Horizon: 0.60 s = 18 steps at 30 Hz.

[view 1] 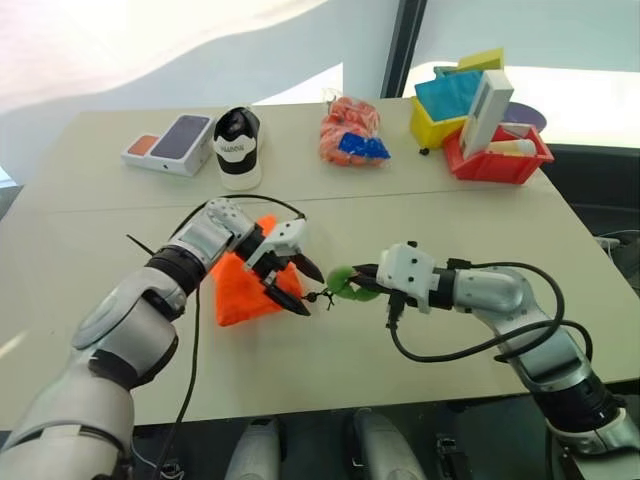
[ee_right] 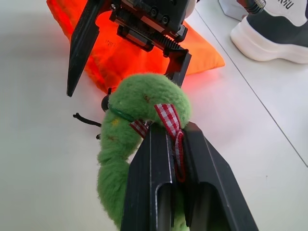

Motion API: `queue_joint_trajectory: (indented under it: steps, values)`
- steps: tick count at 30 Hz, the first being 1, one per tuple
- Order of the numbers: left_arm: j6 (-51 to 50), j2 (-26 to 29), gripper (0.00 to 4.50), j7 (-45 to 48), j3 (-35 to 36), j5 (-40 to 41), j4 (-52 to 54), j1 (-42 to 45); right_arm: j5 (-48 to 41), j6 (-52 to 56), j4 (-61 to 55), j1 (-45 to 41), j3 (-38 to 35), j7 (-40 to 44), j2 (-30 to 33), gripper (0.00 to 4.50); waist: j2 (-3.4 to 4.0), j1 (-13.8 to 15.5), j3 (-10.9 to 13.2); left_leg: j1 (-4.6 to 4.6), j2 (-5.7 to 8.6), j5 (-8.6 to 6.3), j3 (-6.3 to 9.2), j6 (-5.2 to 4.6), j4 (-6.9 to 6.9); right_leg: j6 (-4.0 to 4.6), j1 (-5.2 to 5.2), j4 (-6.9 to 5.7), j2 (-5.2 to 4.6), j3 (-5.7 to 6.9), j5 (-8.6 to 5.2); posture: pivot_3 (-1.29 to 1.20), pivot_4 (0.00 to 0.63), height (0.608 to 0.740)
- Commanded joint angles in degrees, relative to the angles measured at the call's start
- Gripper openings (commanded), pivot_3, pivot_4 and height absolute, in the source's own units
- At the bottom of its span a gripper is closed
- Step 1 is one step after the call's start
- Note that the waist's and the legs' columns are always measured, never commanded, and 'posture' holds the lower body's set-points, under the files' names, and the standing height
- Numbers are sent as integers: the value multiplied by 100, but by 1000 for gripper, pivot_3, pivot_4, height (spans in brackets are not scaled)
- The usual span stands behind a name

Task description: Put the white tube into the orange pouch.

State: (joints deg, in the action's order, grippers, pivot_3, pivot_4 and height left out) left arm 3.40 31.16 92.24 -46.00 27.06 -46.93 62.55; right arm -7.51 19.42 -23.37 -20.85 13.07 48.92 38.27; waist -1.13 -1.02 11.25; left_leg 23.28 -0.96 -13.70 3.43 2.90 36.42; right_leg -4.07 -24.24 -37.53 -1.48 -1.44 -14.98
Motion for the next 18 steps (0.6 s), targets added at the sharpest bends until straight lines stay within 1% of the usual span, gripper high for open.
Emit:
queue_joint_trajectory:
  steps: [1, 2, 4, 7, 9, 11, 15, 18]
  values:
    - [556, 72, 4020, 26, 409, -154, 253, -185, 46, 149, -58, -167, -150, -172, -75, 64, 0, -2, 0, 0, 0, 0, 0, 0, 2, 0, 0, -1, 0, 0, 0, 0, 150, 740]
    - [891, 23, 4020, 24, 654, -315, 278, -289, 70, 268, -27, -158, -190, -287, -113, 64, 0, -1, 0, 0, 0, 0, 0, 0, 3, 0, 0, -2, 0, 0, 0, 0, 150, 740]
    - [1249, -27, 4020, -119, 1017, -561, 459, -514, 52, 432, 33, -93, -266, -423, -177, 64, 0, 13, 0, 1, -1, 0, 0, 0, 7, 1, -1, -6, 0, 0, 0, 0, 150, 740]
    - [1895, 37, 4020, -650, 1477, -968, 1069, -1064, -40, 489, -24, 92, -294, -454, -197, 64, 1, 23, 0, 3, 0, 0, 0, 0, 12, 1, -1, -7, -2, -1, 1, 0, 150, 740]
    - [2470, 24, 4020, -1238, 1731, -1442, 1329, -1373, -89, 536, -85, 160, -305, -473, -226, 64, 1, 24, -1, 3, 0, 0, 0, 0, 14, 1, -1, -8, -4, -1, 1, 0, 150, 740]
    - [2749, -49, 4020, -1880, 1939, -1876, 1516, -1622, -112, 563, -118, 177, -304, -485, -250, 64, 1, 28, -1, 4, 0, 0, 1, 0, 18, 1, -1, -12, -4, -1, 1, 0, 150, 740]
    - [2708, -111, 4020, -2697, 2265, -2302, 2108, -2157, -147, 593, -145, 195, -305, -493, -276, 64, 1, 25, -1, 4, 0, 0, 0, -1, 58, 0, -1, -48, -4, -2, 1, 0, 150, 740]
    - [2388, -186, 4020, -3150, 2482, -2464, 2283, -2329, -156, 577, -113, 192, -305, -469, -261, 64, 2, 24, -1, 0, 0, 0, 1, 0, 71, 4, 3, -60, -2, -3, 4, 0, 150, 740]
